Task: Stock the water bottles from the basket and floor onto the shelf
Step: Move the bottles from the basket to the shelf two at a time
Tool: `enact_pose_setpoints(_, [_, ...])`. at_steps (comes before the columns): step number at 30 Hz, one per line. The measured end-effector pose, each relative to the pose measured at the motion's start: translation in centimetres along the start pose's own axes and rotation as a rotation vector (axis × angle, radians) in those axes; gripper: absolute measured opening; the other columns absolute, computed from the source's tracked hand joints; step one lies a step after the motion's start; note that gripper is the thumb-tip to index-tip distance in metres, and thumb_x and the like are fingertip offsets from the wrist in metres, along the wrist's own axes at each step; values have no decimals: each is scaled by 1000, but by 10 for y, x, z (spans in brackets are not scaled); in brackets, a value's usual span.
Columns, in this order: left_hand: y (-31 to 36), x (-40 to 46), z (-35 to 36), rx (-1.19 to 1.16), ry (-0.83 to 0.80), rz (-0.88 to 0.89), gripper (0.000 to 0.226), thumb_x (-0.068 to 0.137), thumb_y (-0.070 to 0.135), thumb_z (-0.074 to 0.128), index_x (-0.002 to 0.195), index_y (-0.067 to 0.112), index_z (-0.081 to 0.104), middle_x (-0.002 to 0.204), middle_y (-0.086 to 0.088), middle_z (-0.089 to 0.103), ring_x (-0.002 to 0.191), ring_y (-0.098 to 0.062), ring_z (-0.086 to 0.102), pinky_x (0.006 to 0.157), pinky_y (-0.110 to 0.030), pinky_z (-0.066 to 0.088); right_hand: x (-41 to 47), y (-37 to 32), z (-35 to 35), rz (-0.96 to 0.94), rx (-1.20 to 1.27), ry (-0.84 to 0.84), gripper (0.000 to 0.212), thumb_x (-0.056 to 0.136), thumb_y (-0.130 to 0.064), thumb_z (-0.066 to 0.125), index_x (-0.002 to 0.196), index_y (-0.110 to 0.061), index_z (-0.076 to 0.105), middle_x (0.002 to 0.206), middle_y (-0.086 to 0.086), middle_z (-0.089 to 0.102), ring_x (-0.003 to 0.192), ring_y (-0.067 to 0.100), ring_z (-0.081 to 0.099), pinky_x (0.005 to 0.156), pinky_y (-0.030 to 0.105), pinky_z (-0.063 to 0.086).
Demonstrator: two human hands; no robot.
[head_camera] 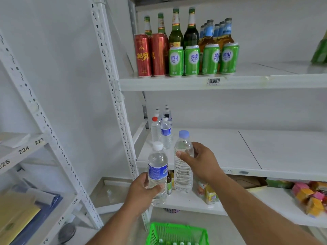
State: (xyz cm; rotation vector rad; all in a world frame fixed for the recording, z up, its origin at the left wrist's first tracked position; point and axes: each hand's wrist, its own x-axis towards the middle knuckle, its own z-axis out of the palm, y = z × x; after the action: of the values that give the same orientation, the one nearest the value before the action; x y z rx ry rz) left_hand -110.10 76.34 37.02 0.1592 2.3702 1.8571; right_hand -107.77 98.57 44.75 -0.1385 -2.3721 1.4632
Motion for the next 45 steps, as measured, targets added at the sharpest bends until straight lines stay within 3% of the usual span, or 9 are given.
enact_pose_setpoints(7, [-6, 47, -4, 43, -2, 4, 36, 67, 27, 88, 97, 34, 70, 95, 30, 71, 89, 15, 63, 72, -13, 43, 40, 9, 15, 29, -14, 0, 28, 82, -54, 72, 100, -33, 67, 88, -17, 73, 77, -1, 67, 64, 18, 46])
enact_pose_setpoints(11, [-11, 90, -10, 26, -22, -24, 38, 67, 23, 88, 99, 33, 70, 97, 22, 74, 92, 7, 66, 79, -22, 49, 73, 14, 31, 47, -44, 19, 28, 82, -53, 72, 100, -33, 67, 88, -16, 72, 80, 2, 67, 69, 26, 52])
enact_pose_setpoints(13, [-12, 113, -12, 29, -23, -21, 37, 68, 21, 87, 98, 32, 69, 92, 27, 72, 86, 12, 65, 74, -20, 48, 90, 17, 40, 61, -51, 22, 30, 81, -54, 72, 102, -33, 67, 89, -16, 72, 82, 4, 67, 73, 28, 54])
enact_pose_setpoints(18, [-10, 176, -19, 46, -21, -13, 36, 69, 24, 87, 96, 35, 66, 91, 21, 69, 88, 11, 59, 71, -17, 44, 133, 27, 63, 112, -55, 60, 32, 80, -57, 72, 102, -34, 66, 88, -15, 72, 81, 3, 67, 73, 25, 53])
enact_pose_setpoints(22, [-17, 221, -24, 40, -67, -14, 37, 72, 22, 85, 97, 36, 61, 99, 23, 63, 93, 10, 54, 79, -23, 43, 160, 38, 84, 146, -70, 80, 29, 80, -55, 73, 100, -35, 66, 87, -18, 72, 77, -3, 64, 64, 16, 45])
enact_pose_setpoints(26, [-27, 258, -23, 65, -83, -20, 39, 73, 22, 85, 96, 38, 58, 98, 22, 59, 95, 3, 55, 83, -25, 41, 185, 52, 105, 190, -62, 101, 31, 80, -53, 73, 103, -35, 65, 90, -18, 72, 79, -1, 65, 65, 17, 44])
enact_pose_setpoints(30, [-36, 286, -19, 120, -78, -57, 50, 72, 28, 86, 115, 28, 62, 111, 5, 63, 105, -13, 59, 87, -29, 45, 206, 65, 120, 241, -57, 98, 33, 80, -53, 73, 107, -38, 62, 94, -20, 70, 83, 0, 65, 64, 16, 45])
enact_pose_setpoints(35, [-45, 314, -12, 126, -67, -80, 57, 71, 30, 86, 123, 23, 63, 117, 3, 65, 108, -13, 60, 90, -29, 45, 229, 81, 132, 287, -55, 94, 30, 81, -50, 74, 105, -42, 58, 94, -20, 68, 84, 2, 65, 63, 15, 44])
enact_pose_setpoints(45, [-57, 352, 0, 117, -91, -77, 50, 72, 22, 85, 116, 30, 63, 108, 10, 65, 103, -10, 59, 86, -26, 43, 258, 112, 153, 321, -26, 79, 27, 80, -43, 73, 102, -35, 62, 92, -16, 69, 83, 2, 63, 69, 20, 47])
